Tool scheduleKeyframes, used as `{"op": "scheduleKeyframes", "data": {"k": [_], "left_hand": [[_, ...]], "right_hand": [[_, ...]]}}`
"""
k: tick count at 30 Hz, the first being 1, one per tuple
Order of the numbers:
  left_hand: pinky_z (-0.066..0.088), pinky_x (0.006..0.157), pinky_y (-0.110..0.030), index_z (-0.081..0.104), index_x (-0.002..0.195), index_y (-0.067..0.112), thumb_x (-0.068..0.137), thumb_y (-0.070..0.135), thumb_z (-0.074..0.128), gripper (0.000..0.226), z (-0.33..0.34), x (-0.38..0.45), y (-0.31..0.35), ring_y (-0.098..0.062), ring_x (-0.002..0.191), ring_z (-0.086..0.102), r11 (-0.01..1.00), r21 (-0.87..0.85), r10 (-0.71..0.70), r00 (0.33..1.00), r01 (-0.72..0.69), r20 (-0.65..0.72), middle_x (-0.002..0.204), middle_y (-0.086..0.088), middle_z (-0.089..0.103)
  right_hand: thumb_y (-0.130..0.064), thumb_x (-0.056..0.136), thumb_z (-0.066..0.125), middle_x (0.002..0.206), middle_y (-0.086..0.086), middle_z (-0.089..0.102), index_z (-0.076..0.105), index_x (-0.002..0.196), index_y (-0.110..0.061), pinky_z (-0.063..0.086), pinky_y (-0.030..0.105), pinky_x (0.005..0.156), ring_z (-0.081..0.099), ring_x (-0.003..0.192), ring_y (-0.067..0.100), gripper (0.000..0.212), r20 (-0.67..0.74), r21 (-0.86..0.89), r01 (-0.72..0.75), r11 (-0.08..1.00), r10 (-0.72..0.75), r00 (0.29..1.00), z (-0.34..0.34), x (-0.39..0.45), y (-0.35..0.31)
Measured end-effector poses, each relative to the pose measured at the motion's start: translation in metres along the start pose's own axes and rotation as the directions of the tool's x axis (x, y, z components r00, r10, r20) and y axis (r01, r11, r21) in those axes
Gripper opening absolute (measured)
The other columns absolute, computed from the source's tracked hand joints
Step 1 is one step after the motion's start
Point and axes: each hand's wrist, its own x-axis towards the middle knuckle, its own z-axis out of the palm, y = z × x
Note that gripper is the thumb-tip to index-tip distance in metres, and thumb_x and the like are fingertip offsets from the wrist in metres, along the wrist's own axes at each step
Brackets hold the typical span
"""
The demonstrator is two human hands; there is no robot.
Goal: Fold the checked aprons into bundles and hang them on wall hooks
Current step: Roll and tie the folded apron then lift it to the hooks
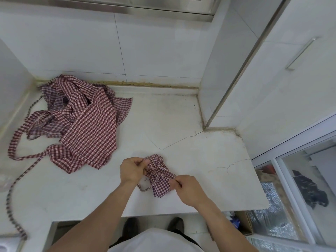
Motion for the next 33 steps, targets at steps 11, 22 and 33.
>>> {"op": "scheduleKeyframes", "data": {"k": [11, 22, 33], "left_hand": [[0.046, 0.07, -0.023, 0.076, 0.087, 0.015, 0.087, 0.012, 0.074, 0.004, -0.03, 0.022, 0.012, -0.016, 0.08, 0.067, 0.822, 0.509, 0.175, 0.964, -0.255, 0.201, 0.079, 0.005, 0.069], [0.045, 0.065, -0.013, 0.076, 0.089, 0.007, 0.095, 0.003, 0.058, 0.02, -0.014, 0.014, 0.007, -0.012, 0.073, 0.064, 0.94, 0.335, 0.075, 0.997, -0.06, -0.032, 0.089, -0.001, 0.074], [0.051, 0.074, -0.034, 0.052, 0.073, 0.009, 0.108, 0.021, 0.031, 0.042, 0.017, -0.008, 0.039, -0.023, 0.063, 0.056, 0.641, -0.67, -0.156, 0.918, 0.375, 0.364, 0.064, -0.009, 0.056]], "right_hand": [[-0.031, 0.103, 0.049, 0.079, -0.004, 0.069, 0.074, 0.088, -0.012, 0.042, 0.015, 0.064, 0.06, 0.07, 0.005, 0.035, 0.026, 0.118, -0.067, 0.991, 0.064, 0.998, -0.018, 0.0, 0.008], [-0.035, 0.102, 0.051, 0.06, -0.007, 0.052, 0.07, 0.077, -0.011, 0.035, 0.018, 0.053, 0.042, 0.05, 0.004, 0.04, 0.052, 0.133, -0.147, 0.98, 0.141, 0.989, -0.027, -0.003, 0.004], [-0.023, 0.099, 0.057, 0.095, 0.02, 0.07, 0.07, 0.093, 0.004, 0.051, 0.033, 0.07, 0.064, 0.083, 0.029, 0.031, -0.087, 0.86, -0.01, 0.511, 0.166, 0.982, -0.027, 0.008, -0.039]]}}
